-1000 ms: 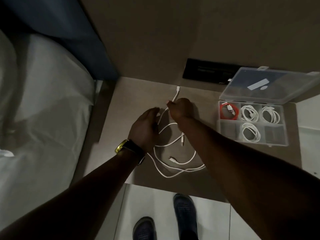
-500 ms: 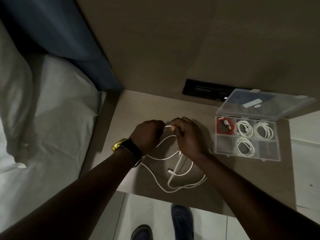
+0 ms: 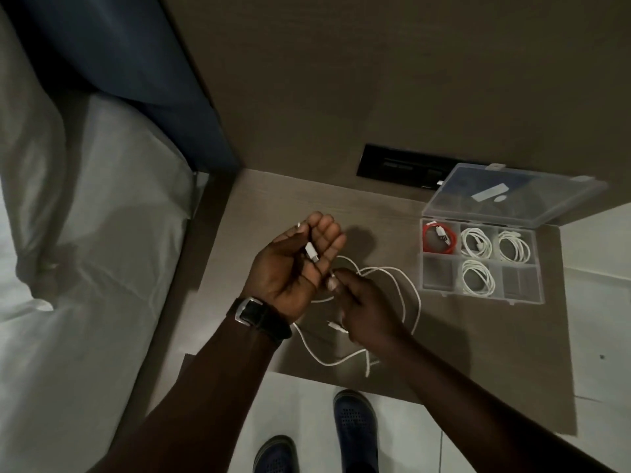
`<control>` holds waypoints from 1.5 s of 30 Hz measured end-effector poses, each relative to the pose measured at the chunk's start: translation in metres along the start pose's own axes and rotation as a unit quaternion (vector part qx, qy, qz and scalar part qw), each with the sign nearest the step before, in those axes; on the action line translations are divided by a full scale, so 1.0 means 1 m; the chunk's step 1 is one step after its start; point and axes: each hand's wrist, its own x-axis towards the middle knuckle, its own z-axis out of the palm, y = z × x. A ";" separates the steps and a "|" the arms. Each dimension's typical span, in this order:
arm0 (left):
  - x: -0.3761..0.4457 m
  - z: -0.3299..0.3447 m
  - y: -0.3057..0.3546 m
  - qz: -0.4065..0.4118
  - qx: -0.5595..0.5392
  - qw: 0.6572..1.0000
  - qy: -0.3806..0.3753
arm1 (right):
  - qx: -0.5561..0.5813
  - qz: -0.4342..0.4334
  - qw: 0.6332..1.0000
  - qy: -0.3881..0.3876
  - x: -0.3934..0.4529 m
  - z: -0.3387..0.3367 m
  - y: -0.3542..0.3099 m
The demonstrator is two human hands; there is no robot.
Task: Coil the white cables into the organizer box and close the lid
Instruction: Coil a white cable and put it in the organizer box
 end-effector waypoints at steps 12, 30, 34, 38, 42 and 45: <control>-0.018 -0.002 -0.030 0.058 0.488 0.870 -0.027 | -0.247 -0.197 0.949 0.024 0.009 -0.083 -0.042; -0.004 -0.007 0.006 0.142 0.007 0.990 -0.015 | -0.144 -0.068 0.979 -0.126 -0.043 -0.030 -0.026; 0.001 -0.020 -0.004 0.258 0.437 0.862 -0.007 | -0.188 -0.114 0.972 -0.086 -0.048 -0.062 -0.045; -0.017 -0.014 -0.037 0.149 0.546 0.822 -0.064 | -0.210 -0.183 0.959 0.048 -0.006 -0.092 -0.057; -0.029 -0.005 -0.034 -0.031 0.336 0.941 -0.030 | -0.133 -0.144 0.973 0.121 0.026 -0.096 -0.040; -0.034 -0.001 -0.027 -0.092 0.102 0.984 -0.113 | -0.048 -0.090 0.991 0.087 0.024 -0.073 -0.030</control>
